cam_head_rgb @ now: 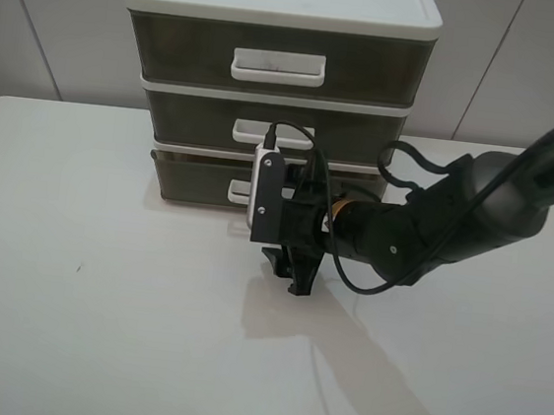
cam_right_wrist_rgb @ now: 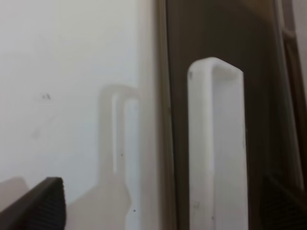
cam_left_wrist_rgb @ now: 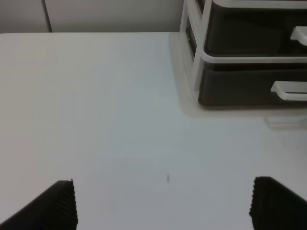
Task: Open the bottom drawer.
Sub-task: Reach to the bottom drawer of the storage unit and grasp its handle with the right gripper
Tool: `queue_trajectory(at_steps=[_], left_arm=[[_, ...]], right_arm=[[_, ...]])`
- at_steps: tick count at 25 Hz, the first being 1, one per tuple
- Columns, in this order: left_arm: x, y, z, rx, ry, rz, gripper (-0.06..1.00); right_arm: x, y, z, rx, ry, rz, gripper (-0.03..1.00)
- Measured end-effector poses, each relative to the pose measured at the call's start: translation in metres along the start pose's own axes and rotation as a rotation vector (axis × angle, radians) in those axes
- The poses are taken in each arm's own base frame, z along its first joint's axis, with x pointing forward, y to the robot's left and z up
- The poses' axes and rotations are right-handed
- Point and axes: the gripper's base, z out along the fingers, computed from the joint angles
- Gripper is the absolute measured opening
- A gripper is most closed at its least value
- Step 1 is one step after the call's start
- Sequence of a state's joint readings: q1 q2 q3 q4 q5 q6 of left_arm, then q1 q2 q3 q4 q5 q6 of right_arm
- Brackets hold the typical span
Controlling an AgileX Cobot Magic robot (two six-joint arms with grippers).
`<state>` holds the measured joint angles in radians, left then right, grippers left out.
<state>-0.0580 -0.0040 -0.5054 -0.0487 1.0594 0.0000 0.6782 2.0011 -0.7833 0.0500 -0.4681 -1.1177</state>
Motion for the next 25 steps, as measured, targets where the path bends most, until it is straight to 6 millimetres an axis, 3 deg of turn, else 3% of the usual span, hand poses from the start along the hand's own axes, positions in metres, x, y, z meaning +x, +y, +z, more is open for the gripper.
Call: queue_trajectory(at_steps=[13,25], left_arm=[[0.000,0.000,0.000,0.000,0.000,0.000,0.74],[0.000,0.000,0.000,0.000,0.000,0.000,0.74]], right_arm=[[0.007,0.014,0.014,0.017,0.014,0.012,0.80],[0.007,0.014,0.014,0.018,0.013,0.012,0.80]])
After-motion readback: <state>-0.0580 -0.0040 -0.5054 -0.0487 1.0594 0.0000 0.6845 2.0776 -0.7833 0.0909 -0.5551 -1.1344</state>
